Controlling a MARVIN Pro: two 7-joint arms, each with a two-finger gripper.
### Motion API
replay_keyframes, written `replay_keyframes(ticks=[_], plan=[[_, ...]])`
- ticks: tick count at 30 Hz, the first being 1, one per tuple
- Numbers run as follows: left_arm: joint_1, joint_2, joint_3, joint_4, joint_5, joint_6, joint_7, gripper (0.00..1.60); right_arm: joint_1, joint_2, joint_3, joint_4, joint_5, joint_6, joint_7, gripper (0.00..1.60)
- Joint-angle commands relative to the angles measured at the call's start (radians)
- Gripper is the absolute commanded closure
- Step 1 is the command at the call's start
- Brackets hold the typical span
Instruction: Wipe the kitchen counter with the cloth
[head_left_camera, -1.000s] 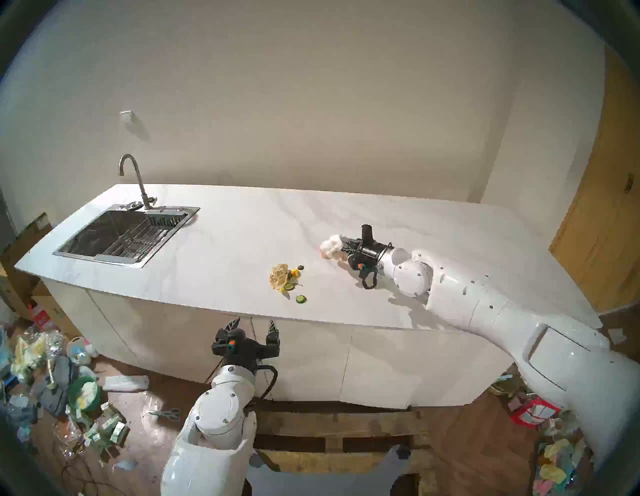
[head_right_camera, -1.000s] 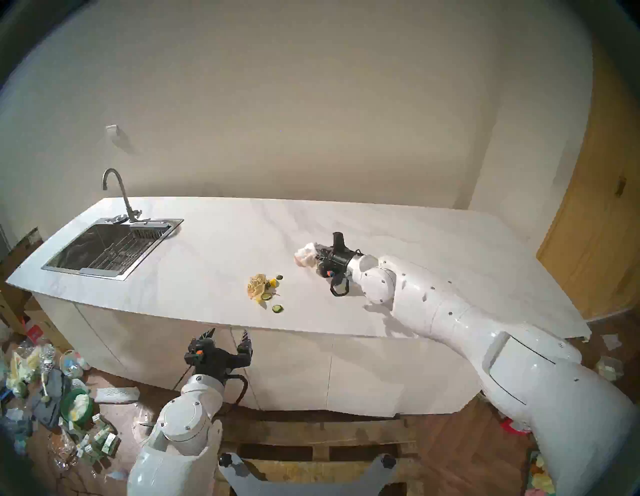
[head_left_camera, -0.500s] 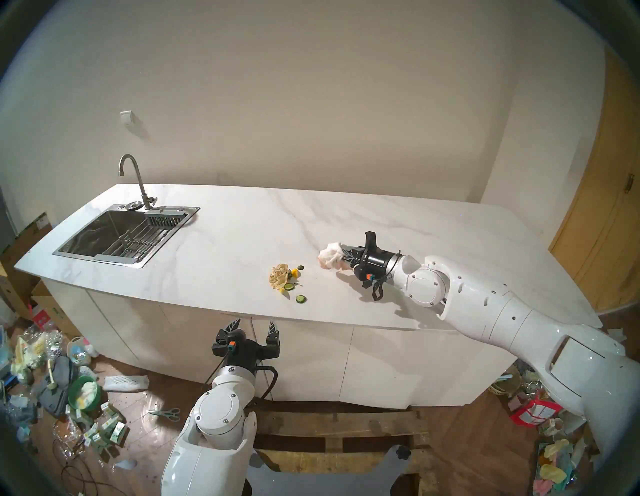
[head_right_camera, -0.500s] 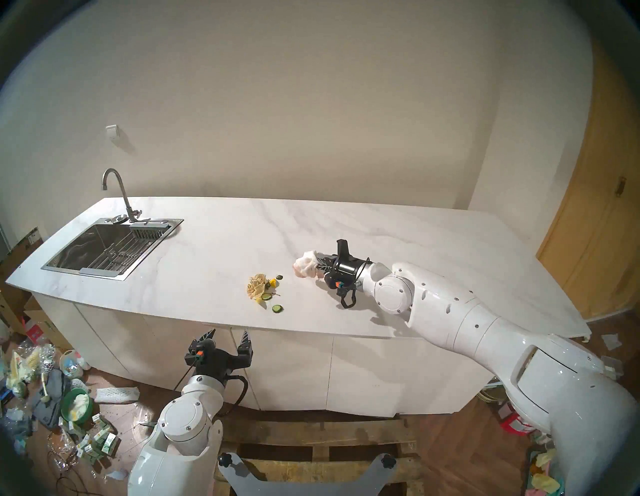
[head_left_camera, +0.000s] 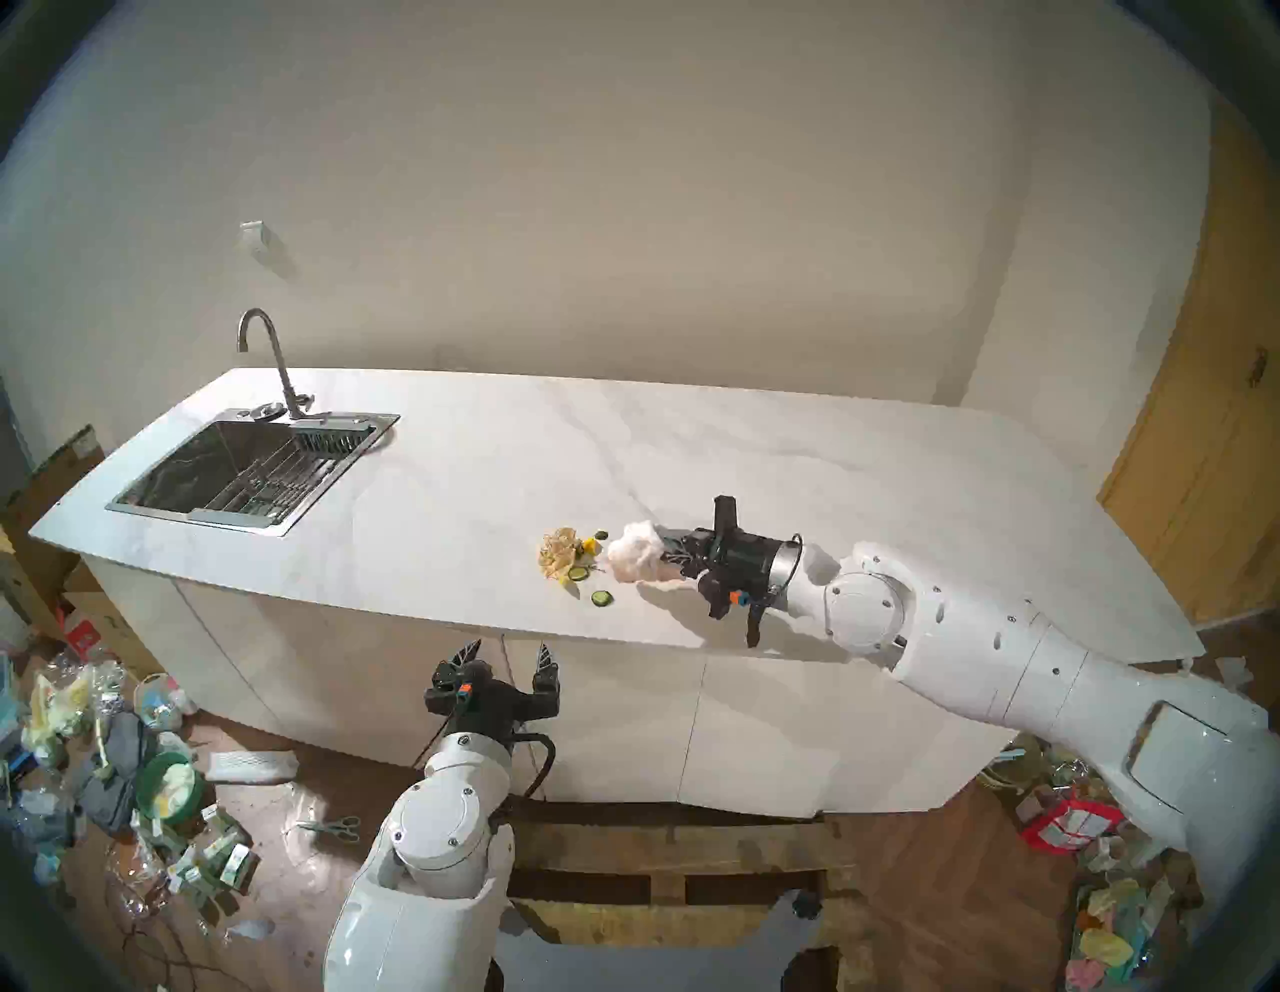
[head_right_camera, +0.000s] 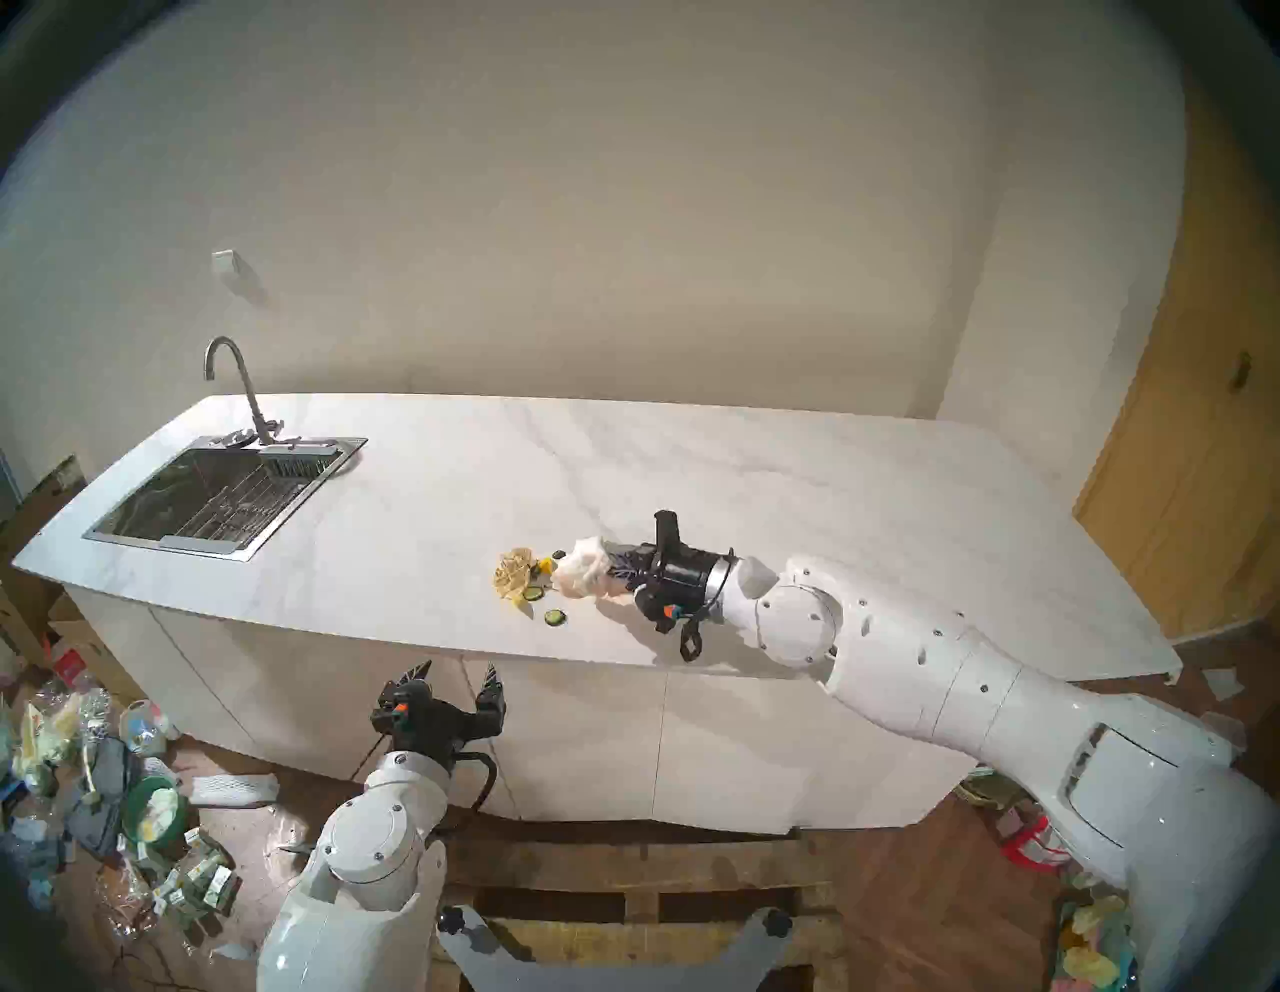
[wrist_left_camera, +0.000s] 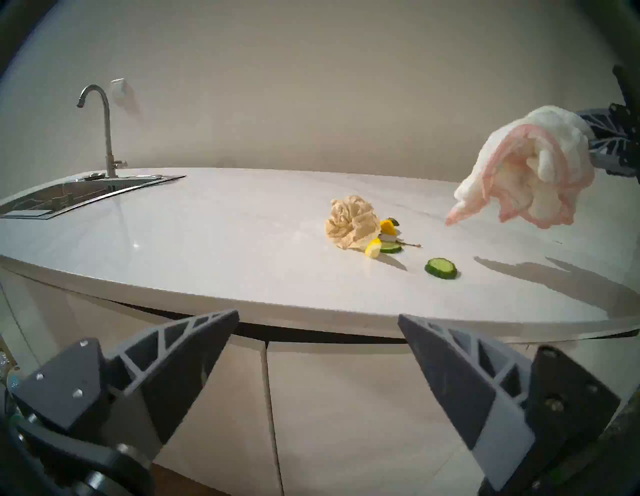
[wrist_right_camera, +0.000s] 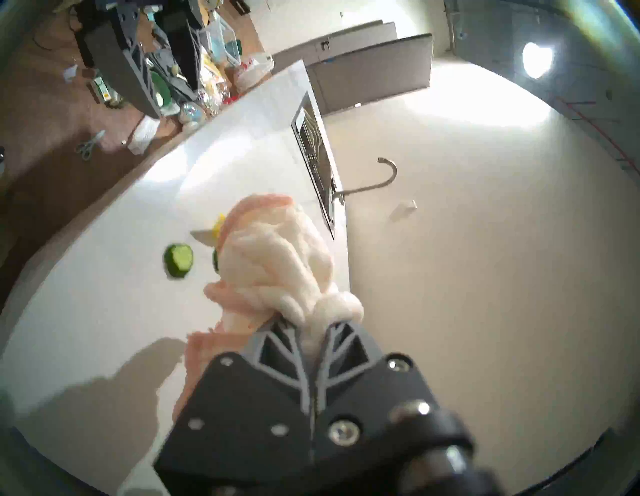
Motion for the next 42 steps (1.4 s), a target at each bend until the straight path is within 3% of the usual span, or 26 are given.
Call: replay_keyframes(ticks=[1, 15, 24, 27, 28, 34, 36, 42], plan=[[-0.012, -0.001, 0.002, -0.022, 0.0, -0.007, -0.002, 0.0, -0.036, 0.061, 0.013, -0.101, 0.035, -0.025, -0.021, 1.6], [-0.014, 0.0, 0.003, -0.026, 0.0, -0.009, 0.0, 0.0, -0.125, 0.146, 0.014, -0.293, 0.099, -0.028, -0.05, 1.6], [-0.01, 0.001, 0.004, -0.035, 0.0, -0.01, 0.0, 0.0, -0.177, 0.21, 0.058, -0.408, 0.141, 0.062, -0.122, 1.6], [-0.008, 0.001, 0.005, -0.039, -0.001, -0.01, -0.001, 0.0, -0.211, 0.239, 0.067, -0.488, 0.156, 0.135, -0.147, 1.6], [-0.007, 0.001, 0.005, -0.04, -0.001, -0.01, -0.001, 0.0, -0.216, 0.219, 0.066, -0.468, 0.159, 0.142, -0.162, 1.6], [-0.003, 0.003, 0.005, -0.048, -0.002, -0.009, -0.003, 0.0, -0.269, 0.226, 0.072, -0.549, 0.159, 0.268, -0.204, 1.6], [-0.001, 0.003, 0.005, -0.049, -0.002, -0.009, -0.003, 0.0, -0.28, 0.204, 0.078, -0.53, 0.152, 0.266, -0.221, 1.6], [0.001, 0.004, 0.005, -0.053, -0.003, -0.007, -0.004, 0.0, -0.29, 0.145, 0.083, -0.536, 0.135, 0.377, -0.247, 1.6]])
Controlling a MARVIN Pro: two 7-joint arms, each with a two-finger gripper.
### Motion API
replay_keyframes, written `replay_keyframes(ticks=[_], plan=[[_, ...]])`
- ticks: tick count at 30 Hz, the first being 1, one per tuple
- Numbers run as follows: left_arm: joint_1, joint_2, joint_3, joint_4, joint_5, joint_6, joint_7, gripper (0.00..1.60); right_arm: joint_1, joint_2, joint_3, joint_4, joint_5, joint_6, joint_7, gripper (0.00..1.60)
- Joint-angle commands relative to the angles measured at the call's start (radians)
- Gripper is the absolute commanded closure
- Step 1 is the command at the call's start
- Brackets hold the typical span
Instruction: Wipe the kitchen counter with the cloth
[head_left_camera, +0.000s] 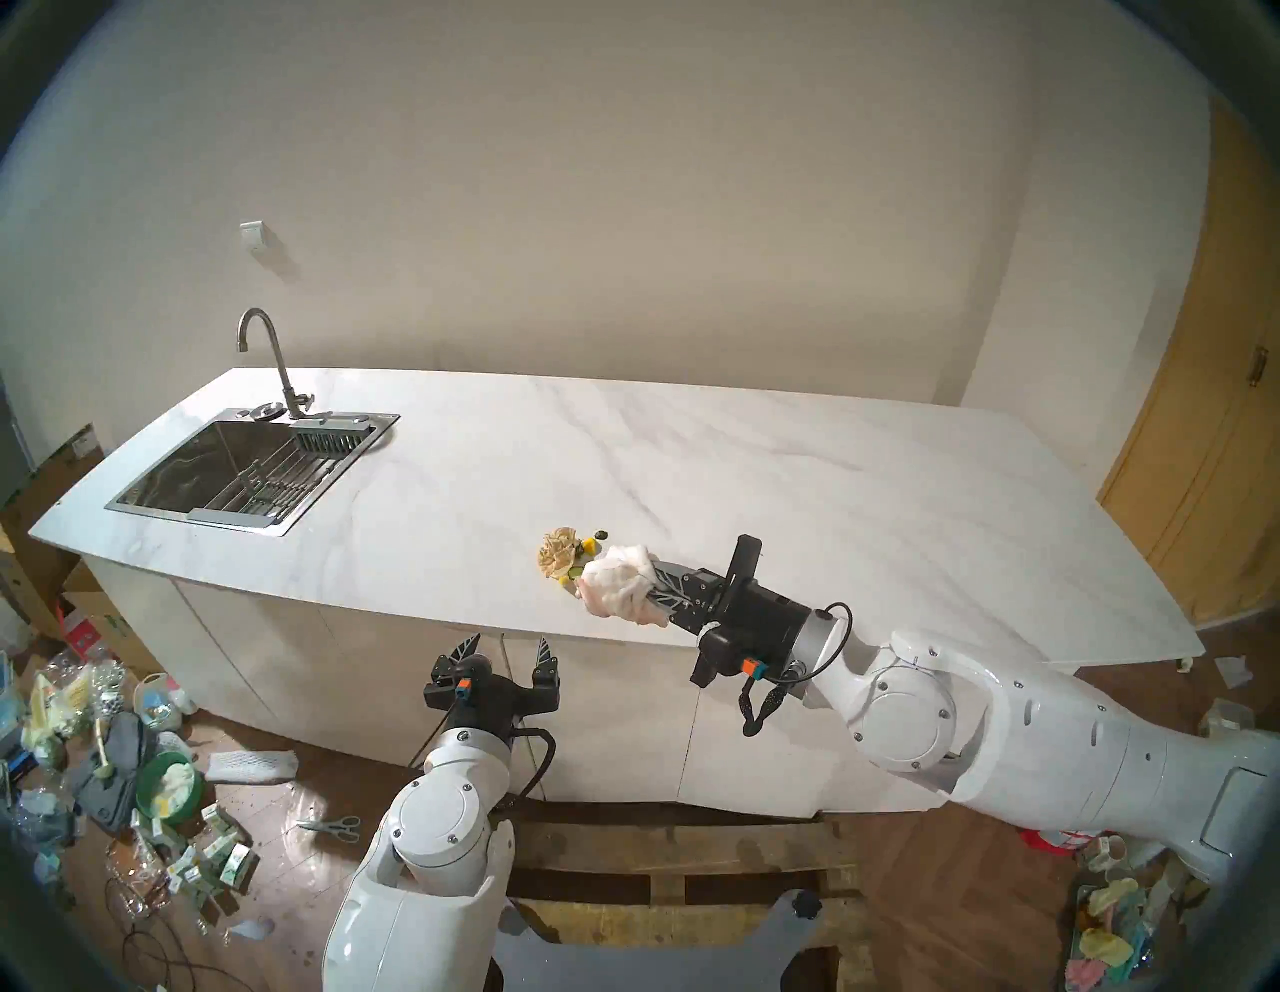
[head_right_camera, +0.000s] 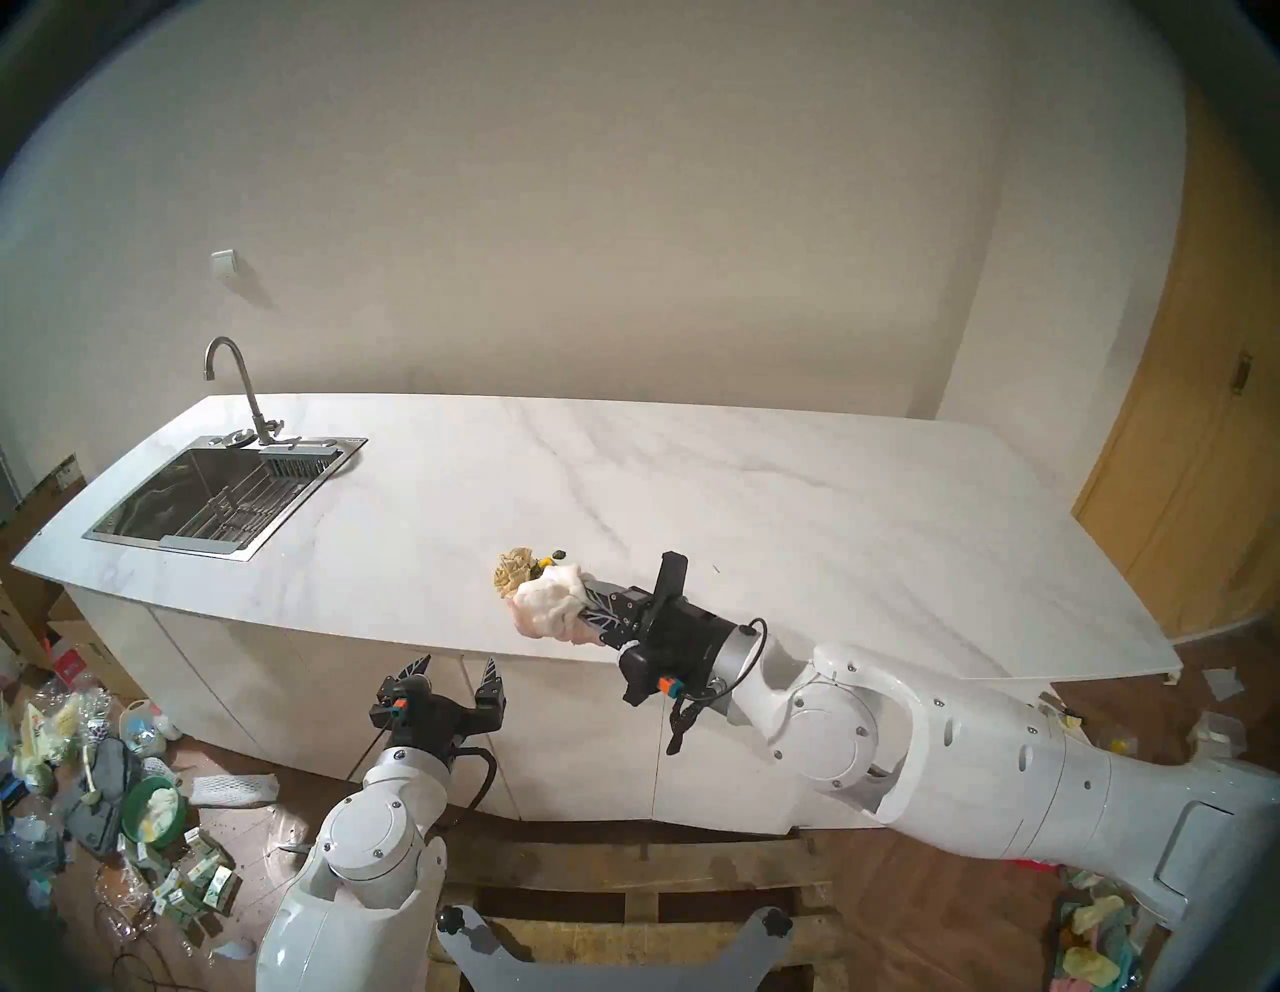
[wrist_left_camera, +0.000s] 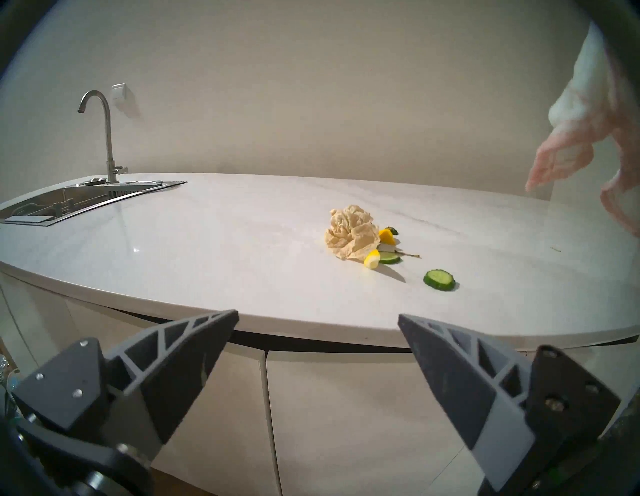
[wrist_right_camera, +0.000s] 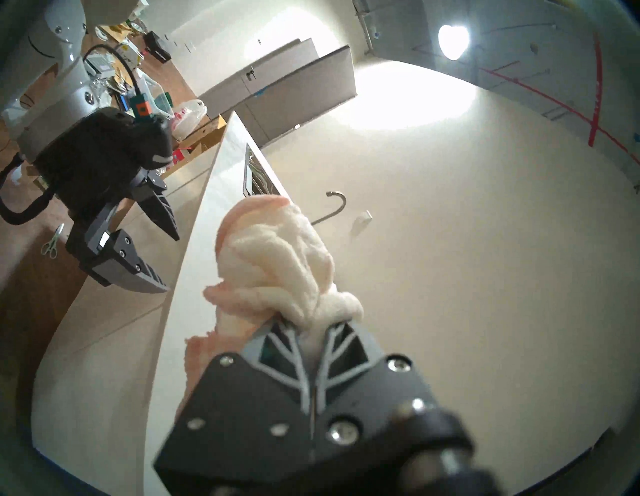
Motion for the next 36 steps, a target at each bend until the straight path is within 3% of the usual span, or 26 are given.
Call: replay_keyframes(ticks=[1, 2, 11, 20, 22, 29, 32, 33, 36], plan=[[0.001, 0.004, 0.002, -0.035, -0.003, -0.007, -0.008, 0.0, -0.023, -0.068, 0.021, -0.047, -0.019, 0.127, -0.049, 1.6], [0.001, 0.004, 0.002, -0.036, -0.003, -0.007, -0.008, 0.0, -0.024, -0.08, 0.011, -0.062, -0.025, 0.194, -0.053, 1.6], [0.003, 0.005, 0.002, -0.038, -0.004, -0.006, -0.008, 0.0, -0.026, -0.154, -0.017, -0.051, -0.066, 0.308, -0.052, 1.6], [0.003, 0.007, 0.003, -0.039, -0.006, -0.005, -0.007, 0.0, 0.001, -0.228, -0.045, 0.012, -0.091, 0.326, -0.043, 1.6], [0.003, 0.007, 0.003, -0.038, -0.006, -0.005, -0.007, 0.0, 0.006, -0.251, -0.041, 0.04, -0.06, 0.335, -0.057, 1.6], [0.003, 0.008, 0.004, -0.038, -0.007, -0.006, -0.006, 0.0, 0.036, -0.302, -0.023, 0.131, -0.062, 0.316, -0.045, 1.6], [0.003, 0.009, 0.005, -0.039, -0.008, -0.005, -0.006, 0.0, 0.041, -0.3, -0.027, 0.173, -0.057, 0.301, -0.032, 1.6], [0.004, 0.01, 0.005, -0.04, -0.009, -0.005, -0.006, 0.0, 0.044, -0.273, -0.031, 0.188, -0.058, 0.284, -0.017, 1.6], [0.004, 0.01, 0.005, -0.04, -0.009, -0.004, -0.006, 0.0, 0.034, -0.24, -0.027, 0.166, -0.045, 0.276, -0.004, 1.6]])
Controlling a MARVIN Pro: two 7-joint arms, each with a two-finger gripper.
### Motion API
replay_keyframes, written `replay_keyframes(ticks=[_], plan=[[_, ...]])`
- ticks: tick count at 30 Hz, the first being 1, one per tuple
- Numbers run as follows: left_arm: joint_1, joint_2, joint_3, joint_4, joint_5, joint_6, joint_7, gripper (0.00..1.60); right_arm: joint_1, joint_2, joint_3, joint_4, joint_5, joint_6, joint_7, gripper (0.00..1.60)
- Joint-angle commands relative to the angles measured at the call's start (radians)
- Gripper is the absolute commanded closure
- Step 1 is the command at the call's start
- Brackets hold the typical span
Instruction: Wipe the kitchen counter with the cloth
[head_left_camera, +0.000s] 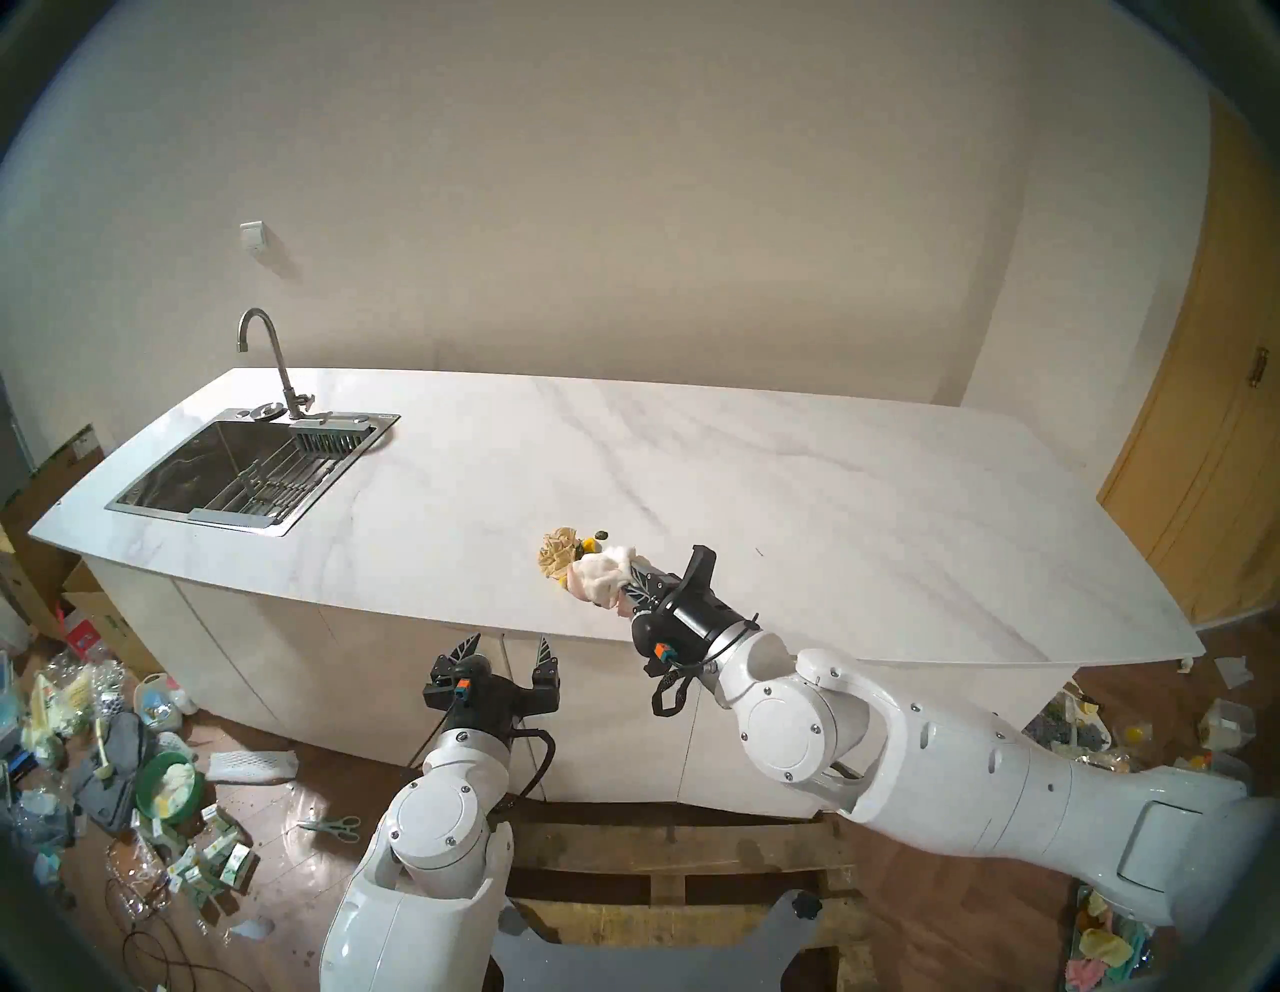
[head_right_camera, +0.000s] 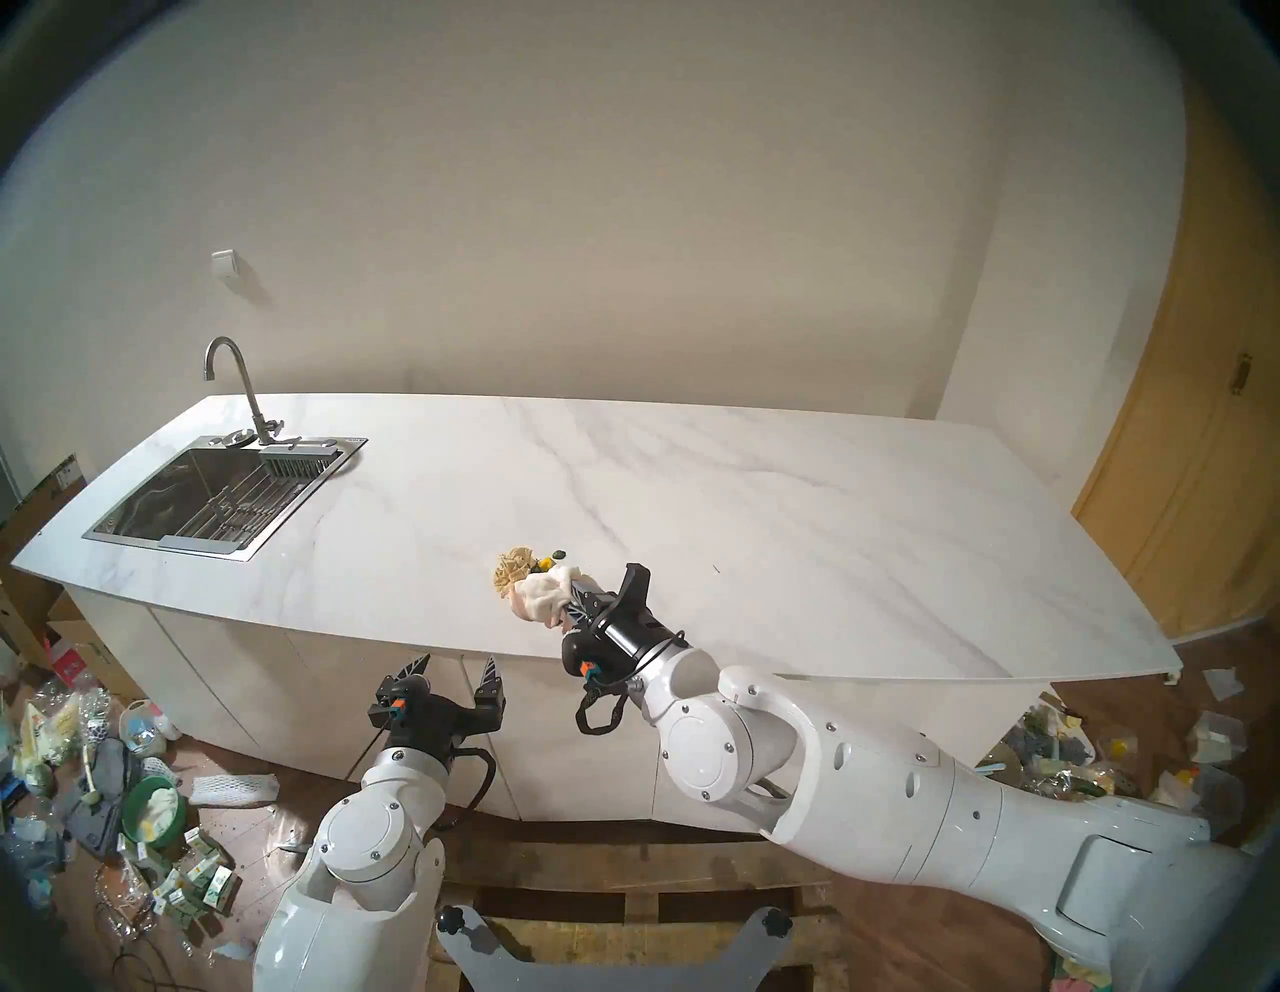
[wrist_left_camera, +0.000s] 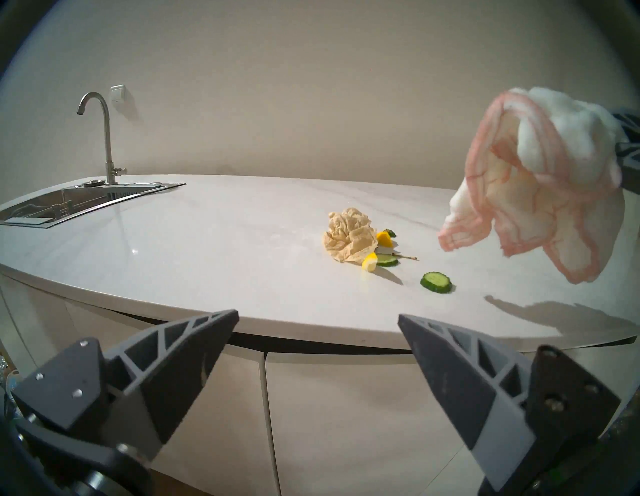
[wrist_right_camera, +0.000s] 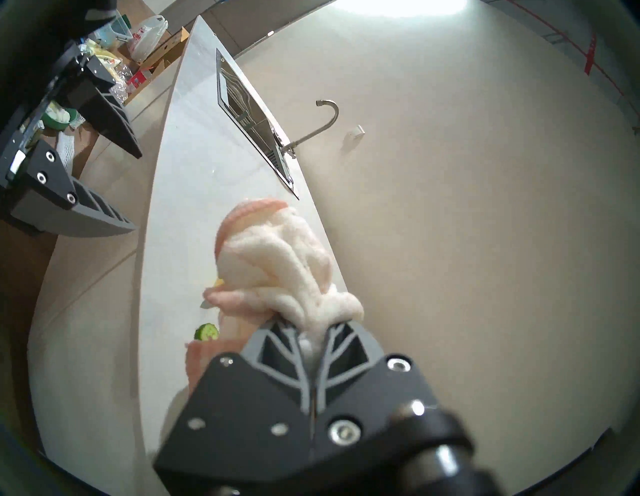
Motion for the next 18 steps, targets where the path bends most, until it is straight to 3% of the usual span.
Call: replay_keyframes(ticks=[1, 4, 10, 18], plan=[[-0.003, 0.002, 0.002, -0.031, -0.002, -0.005, -0.006, 0.0, 0.015, 0.036, 0.017, -0.027, 0.019, -0.037, 0.022, 1.6], [-0.003, 0.003, 0.002, -0.031, -0.003, -0.005, -0.005, 0.0, 0.003, 0.068, 0.016, -0.048, 0.026, -0.031, 0.037, 1.6], [-0.003, 0.004, 0.003, -0.03, -0.003, -0.005, -0.004, 0.0, 0.007, 0.074, 0.04, -0.016, 0.041, -0.032, 0.019, 1.6], [-0.003, 0.005, 0.003, -0.031, -0.004, -0.005, -0.004, 0.0, 0.023, 0.025, 0.011, 0.024, 0.015, -0.029, 0.031, 1.6]])
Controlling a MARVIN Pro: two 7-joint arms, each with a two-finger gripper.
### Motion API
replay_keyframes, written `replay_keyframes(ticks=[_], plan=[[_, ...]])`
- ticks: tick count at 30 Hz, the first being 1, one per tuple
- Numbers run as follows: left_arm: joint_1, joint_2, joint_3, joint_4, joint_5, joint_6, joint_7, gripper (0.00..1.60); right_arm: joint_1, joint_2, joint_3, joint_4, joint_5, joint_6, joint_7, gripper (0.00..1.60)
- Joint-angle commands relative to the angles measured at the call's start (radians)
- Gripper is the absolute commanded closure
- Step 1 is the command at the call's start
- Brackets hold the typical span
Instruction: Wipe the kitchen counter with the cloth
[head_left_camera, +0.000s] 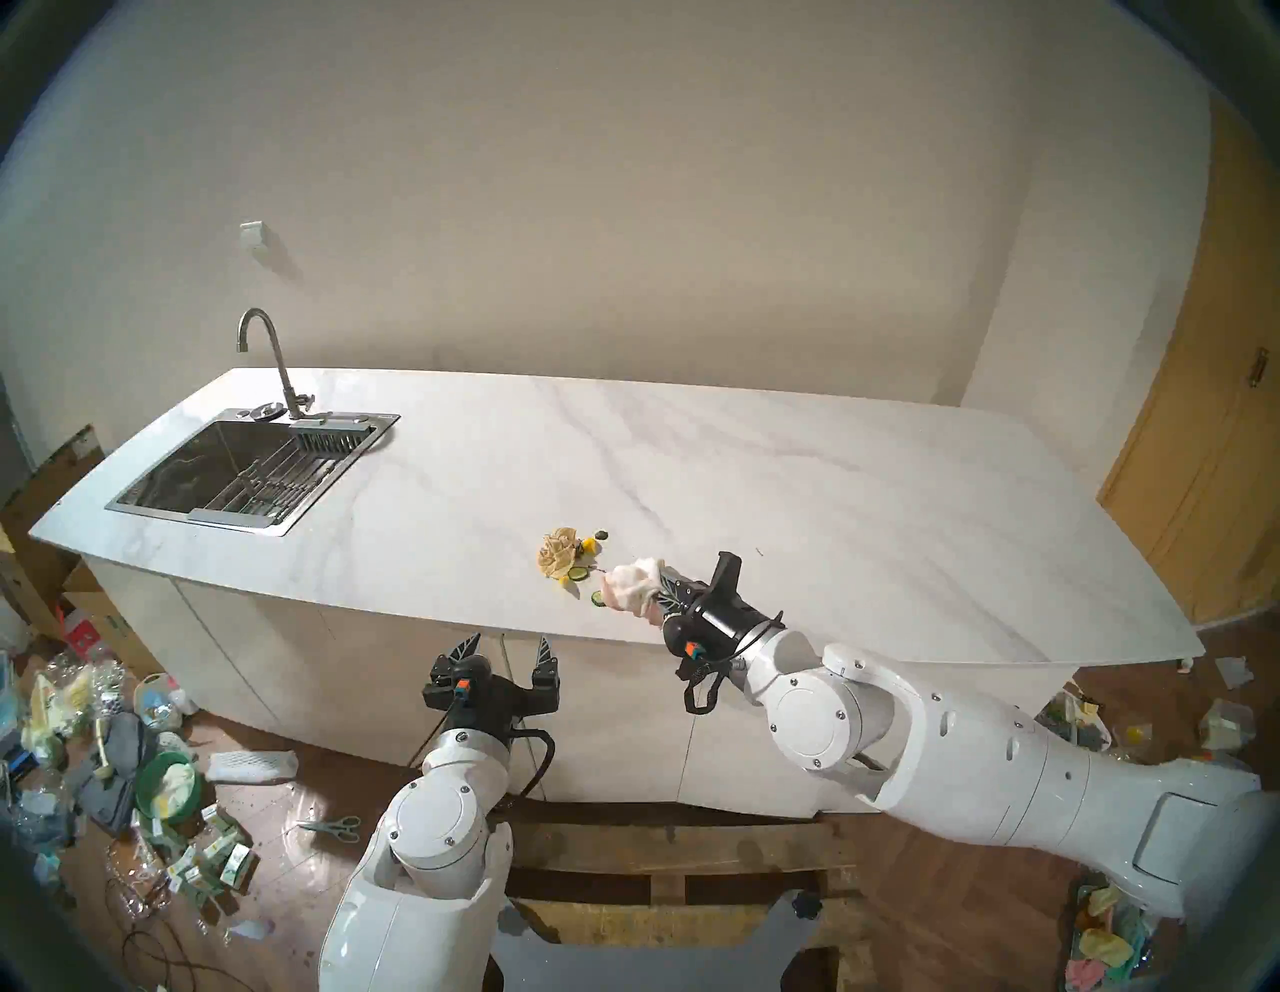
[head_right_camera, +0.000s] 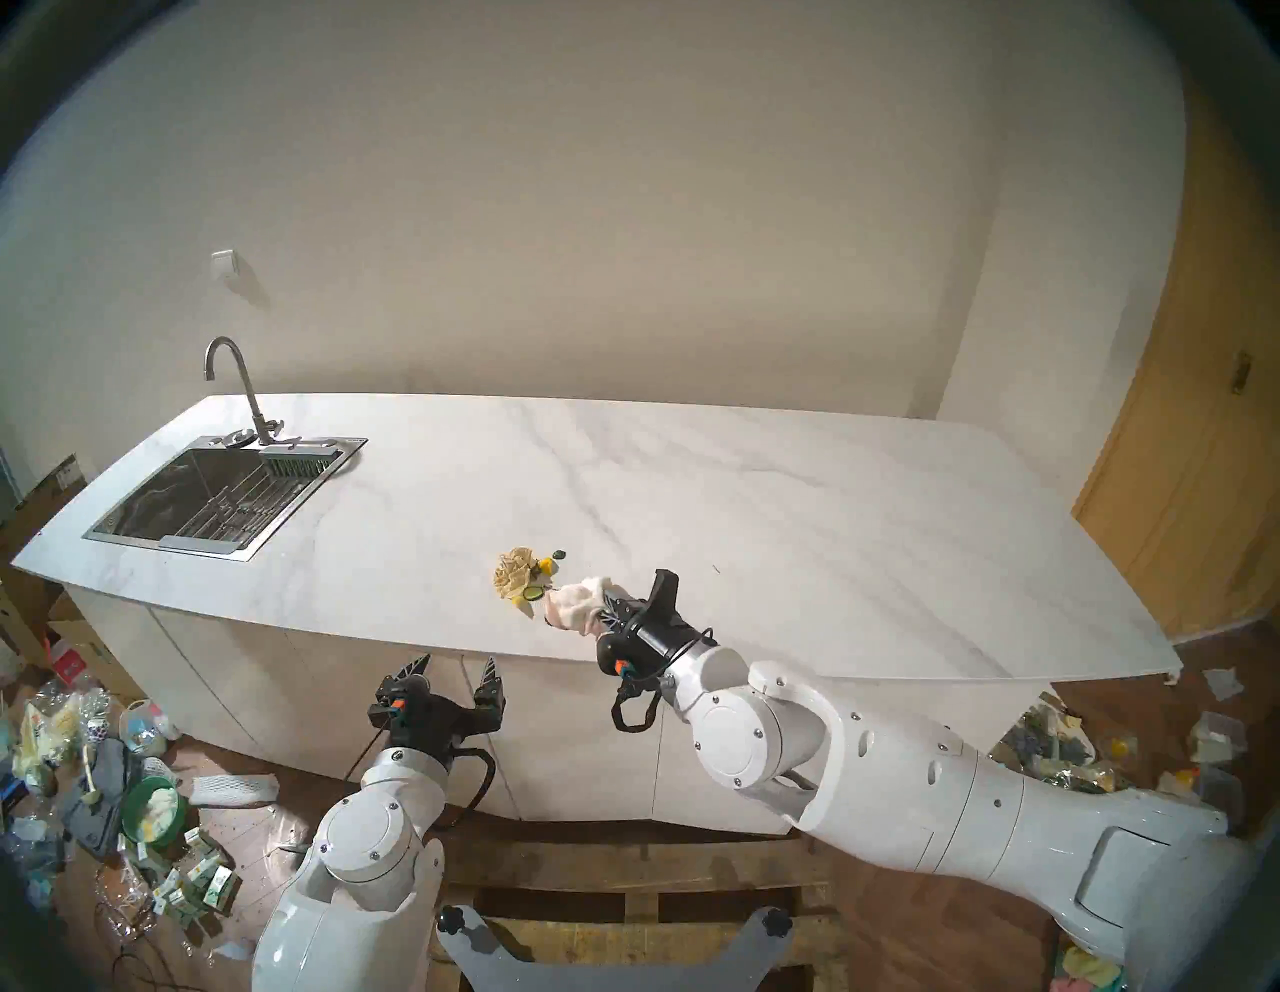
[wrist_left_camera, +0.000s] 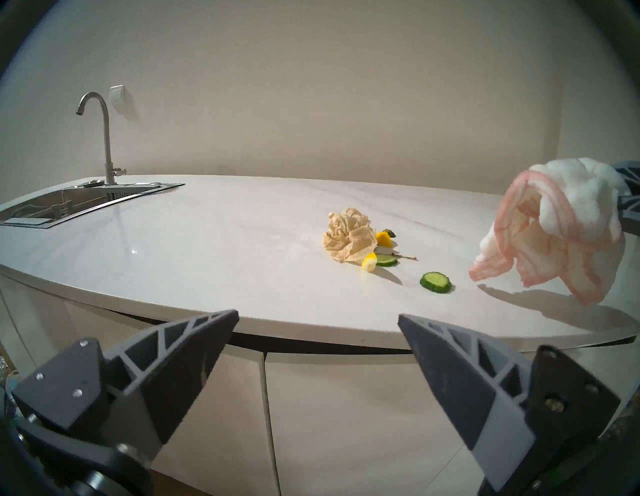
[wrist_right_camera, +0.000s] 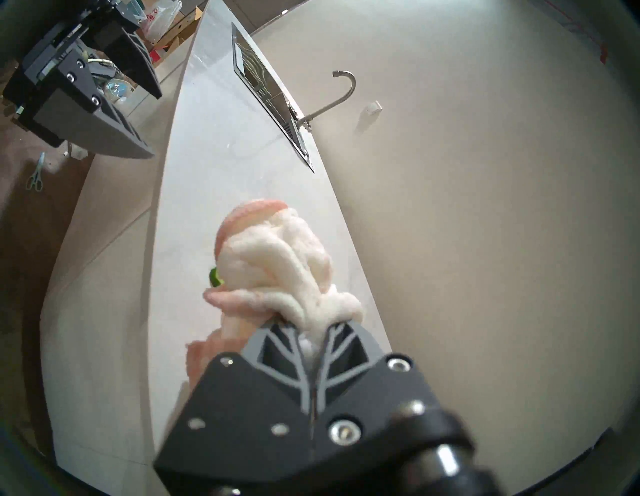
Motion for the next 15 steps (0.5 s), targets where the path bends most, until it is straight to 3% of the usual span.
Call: replay_keyframes(ticks=[1, 9, 15], plan=[[-0.003, 0.001, 0.002, -0.029, -0.001, -0.005, -0.004, 0.0, 0.032, -0.041, -0.009, 0.014, -0.021, -0.015, 0.005, 1.6], [-0.004, 0.002, 0.002, -0.029, -0.002, -0.005, -0.003, 0.0, 0.027, -0.034, -0.022, -0.001, -0.02, -0.012, 0.022, 1.6], [-0.004, 0.002, 0.003, -0.029, -0.002, -0.005, -0.003, 0.0, 0.029, -0.077, -0.028, 0.031, -0.032, -0.002, 0.004, 1.6]])
